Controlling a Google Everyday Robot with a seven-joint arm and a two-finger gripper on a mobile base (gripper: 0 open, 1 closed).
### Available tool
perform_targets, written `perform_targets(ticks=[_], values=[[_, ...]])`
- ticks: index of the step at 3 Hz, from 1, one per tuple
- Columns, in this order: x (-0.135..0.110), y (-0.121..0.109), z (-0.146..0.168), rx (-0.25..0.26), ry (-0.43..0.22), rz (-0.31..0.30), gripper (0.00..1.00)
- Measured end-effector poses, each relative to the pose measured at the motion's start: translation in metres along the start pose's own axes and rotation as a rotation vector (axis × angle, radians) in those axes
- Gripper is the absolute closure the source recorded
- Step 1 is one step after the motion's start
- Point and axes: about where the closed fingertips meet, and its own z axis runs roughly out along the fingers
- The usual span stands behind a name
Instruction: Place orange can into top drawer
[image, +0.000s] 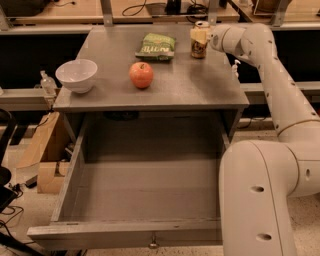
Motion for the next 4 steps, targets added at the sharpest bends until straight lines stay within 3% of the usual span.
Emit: perform_targets(ticks=[1,2,4], values=[[0.002,0.003,0.004,-0.005,0.003,0.001,0.90],[0.003,0.005,0.005,-0.007,0.004,0.002,1.00],[-0.028,0.011,-0.016,-0.029,0.000,-0.059,1.00]])
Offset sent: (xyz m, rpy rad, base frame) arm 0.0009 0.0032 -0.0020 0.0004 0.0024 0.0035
